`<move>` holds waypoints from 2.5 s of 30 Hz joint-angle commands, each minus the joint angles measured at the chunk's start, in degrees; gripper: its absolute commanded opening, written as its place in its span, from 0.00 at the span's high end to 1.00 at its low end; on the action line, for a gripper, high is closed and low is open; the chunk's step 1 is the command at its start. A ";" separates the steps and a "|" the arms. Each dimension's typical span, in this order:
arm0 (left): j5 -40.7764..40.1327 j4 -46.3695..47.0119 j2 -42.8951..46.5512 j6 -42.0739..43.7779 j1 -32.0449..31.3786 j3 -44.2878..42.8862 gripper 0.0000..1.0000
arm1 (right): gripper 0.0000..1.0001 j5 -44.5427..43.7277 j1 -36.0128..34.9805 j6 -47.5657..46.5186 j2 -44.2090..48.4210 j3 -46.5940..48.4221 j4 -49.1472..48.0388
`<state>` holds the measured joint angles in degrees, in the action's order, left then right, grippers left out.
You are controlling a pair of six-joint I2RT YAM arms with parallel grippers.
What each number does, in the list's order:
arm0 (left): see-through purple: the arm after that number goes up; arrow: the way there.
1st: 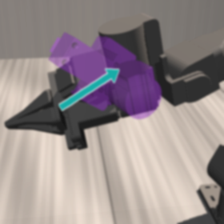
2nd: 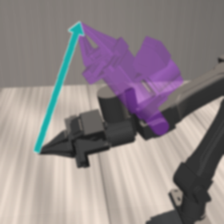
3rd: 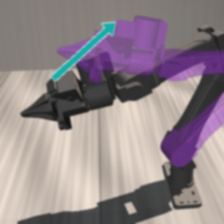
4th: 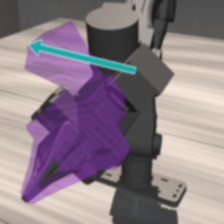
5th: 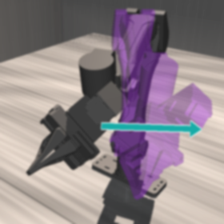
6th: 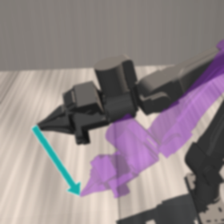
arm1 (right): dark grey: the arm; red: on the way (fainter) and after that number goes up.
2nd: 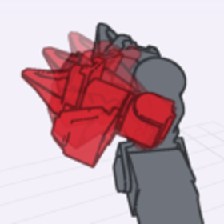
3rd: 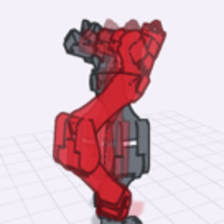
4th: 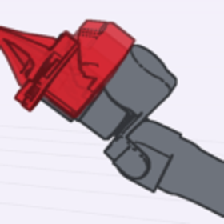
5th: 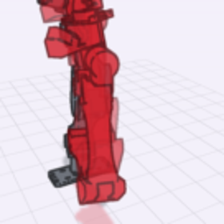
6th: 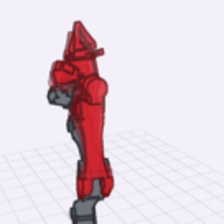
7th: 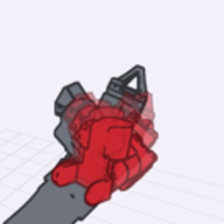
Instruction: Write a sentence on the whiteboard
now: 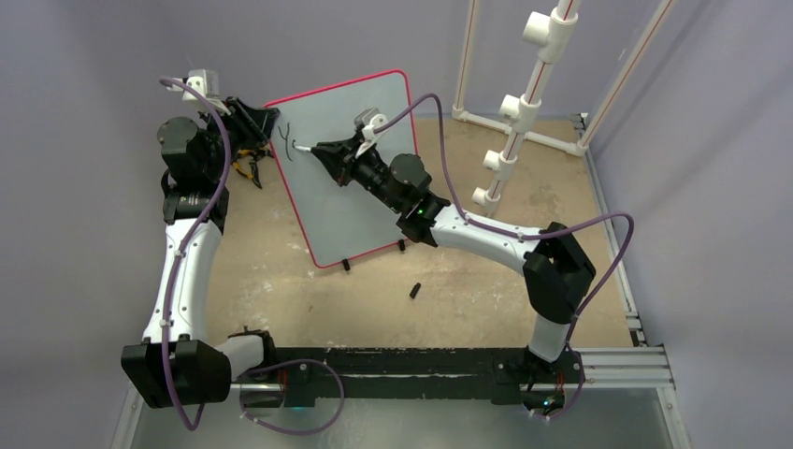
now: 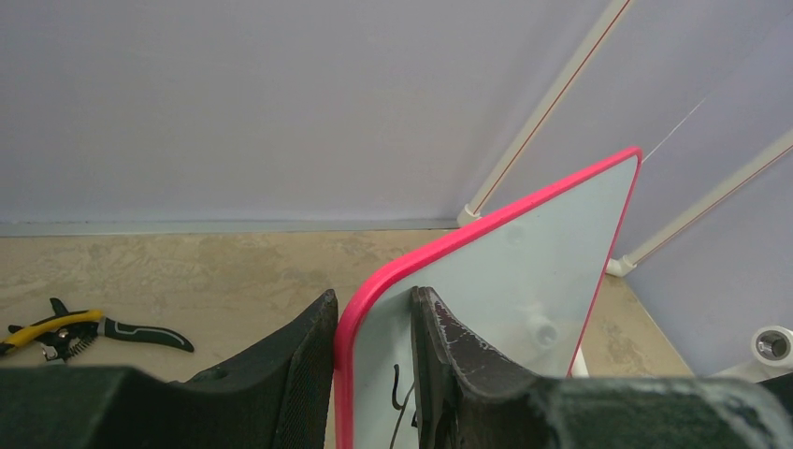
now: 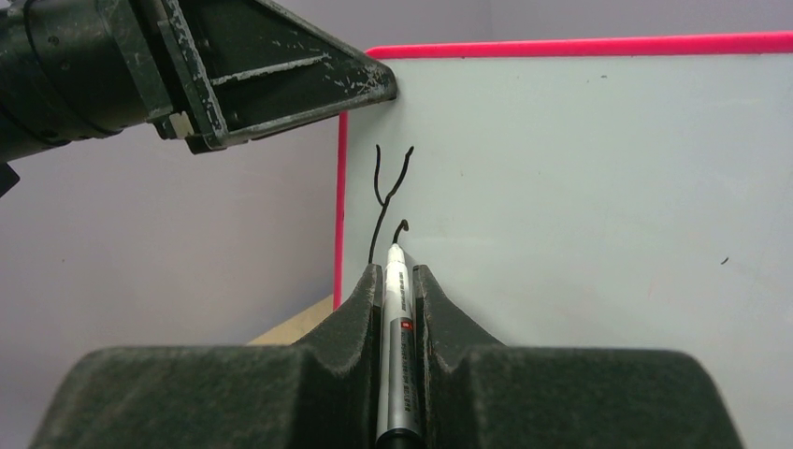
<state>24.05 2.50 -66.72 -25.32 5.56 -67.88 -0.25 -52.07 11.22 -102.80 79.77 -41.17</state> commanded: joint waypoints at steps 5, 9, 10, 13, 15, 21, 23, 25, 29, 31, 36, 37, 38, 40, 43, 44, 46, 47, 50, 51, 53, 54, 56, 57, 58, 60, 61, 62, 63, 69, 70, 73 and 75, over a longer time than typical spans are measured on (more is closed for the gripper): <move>1.85 0.84 0.33 0.54 -0.21 -0.24 0.69 | 1.00 -1.61 0.31 -2.68 2.52 -2.46 2.23; 1.87 0.84 0.36 0.53 -0.26 -0.24 0.69 | 1.00 -1.96 0.31 -2.70 3.34 -2.98 1.89; 1.79 0.82 0.36 0.48 -0.29 -0.24 0.69 | 1.00 -2.33 0.31 -2.70 3.46 -2.95 1.68; 1.79 0.80 0.34 0.51 -0.25 -0.29 0.69 | 1.00 -3.20 0.31 -2.82 4.23 -3.07 0.92; 1.84 0.83 0.27 0.50 -0.27 -0.24 0.69 | 1.00 -3.35 0.31 -2.96 4.53 -2.92 0.44; 1.87 0.84 0.34 0.53 -0.27 -0.24 0.69 | 1.00 -3.22 0.31 -3.14 4.01 -0.97 -0.06; 1.81 0.84 0.32 0.54 -0.26 -0.24 0.69 | 1.00 -2.82 0.30 -3.13 3.56 0.01 -0.10; 1.86 0.84 0.35 0.49 -0.23 -0.24 0.69 | 1.00 -2.53 0.31 -3.13 3.05 0.86 -0.10; 1.87 0.84 0.34 0.54 -0.23 -0.16 0.69 | 1.00 -2.10 0.31 -3.13 1.90 2.31 -0.53; 1.87 0.84 0.36 0.47 -0.26 -0.29 0.69 | 1.00 -1.95 0.30 -3.14 1.53 2.88 -0.67; 1.90 0.84 0.36 0.54 -0.26 -0.24 0.69 | 1.00 -1.64 0.28 -3.14 0.73 3.96 -0.56; 1.94 0.84 0.36 0.54 -0.26 -0.24 0.69 | 1.00 -1.52 0.30 -3.06 0.64 3.96 -0.55; 1.89 0.84 0.36 0.54 -0.24 -0.24 0.69 | 1.00 -1.44 0.31 -3.05 0.59 3.98 -0.38; 1.87 0.78 0.32 0.49 -0.29 -0.26 0.69 | 1.00 -1.13 0.30 -2.96 0.58 3.85 -0.32; 1.87 0.84 0.36 0.53 -0.21 -0.22 0.69 | 1.00 -0.47 0.31 -2.96 0.67 3.39 -0.49; 1.83 0.84 0.36 0.52 -0.22 -0.29 0.69 | 1.00 -0.52 0.31 -2.96 0.55 3.55 -0.35; 1.87 0.84 0.36 0.53 -0.28 -0.20 0.69 | 1.00 -0.90 0.30 -2.96 0.35 3.85 -0.05; 1.85 0.84 0.36 0.49 -0.29 -0.21 0.69 | 1.00 -1.09 0.31 -2.96 0.33 3.85 -0.02; 1.85 0.82 0.36 0.54 -0.22 -0.28 0.69 | 1.00 -1.69 0.31 -2.88 0.53 3.50 0.03; 1.85 0.84 0.36 0.55 -0.21 -0.25 0.69 | 1.00 -1.91 0.31 -2.78 0.70 3.28 -0.08; 1.83 0.82 0.34 0.49 -0.23 -0.25 0.69 | 1.00 -2.40 0.31 -2.79 1.12 2.54 -0.13; 1.82 0.83 0.36 0.53 -0.26 -0.24 0.69 | 1.00 -2.53 0.31 -2.76 1.31 2.14 -0.26; 1.87 0.84 0.35 0.54 -0.27 -0.25 0.69 | 1.00 -2.78 0.30 -2.70 1.75 1.37 -0.35; 1.83 0.84 0.32 0.51 -0.21 -0.26 0.69 | 1.00 -2.89 0.31 -2.63 1.93 1.02 -0.39; 1.85 0.79 0.36 0.52 -0.21 -0.24 0.69 | 1.00 -3.03 0.31 -2.55 2.11 0.68 -0.45; 1.86 0.76 0.32 0.59 -0.25 -0.24 0.69 | 1.00 -3.16 0.31 -2.45 2.40 0.13 -0.54; 1.80 0.75 0.33 0.62 -0.27 -0.24 0.69 | 1.00 -3.17 0.31 -2.35 2.51 -0.14 -0.38; 1.81 0.75 0.32 0.62 -0.29 -0.27 0.69 | 1.00 -3.18 0.26 -2.30 2.55 -0.40 -0.34; 1.75 0.75 0.36 0.62 -0.26 -0.31 0.69 | 1.00 -3.18 0.30 -2.18 2.72 -0.73 -0.35; 1.78 0.83 0.28 0.53 -0.21 -0.25 0.69 | 1.00 -3.45 0.31 -1.86 3.74 -2.97 -0.85; 1.81 0.84 0.27 0.54 -0.23 -0.24 0.69 | 1.00 -3.36 0.31 -1.82 3.82 -2.95 -0.77; 1.79 0.84 0.19 0.54 -0.28 -0.25 0.69 | 1.00 -2.83 0.31 -1.82 4.08 -3.06 -0.94; 1.78 0.84 0.19 0.53 -0.29 -0.24 0.69 | 1.00 -1.95 0.30 -1.81 4.52 -3.31 -1.33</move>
<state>23.94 2.50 -66.76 -25.30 5.61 -67.88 -1.96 -52.10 10.02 -101.10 77.25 -41.63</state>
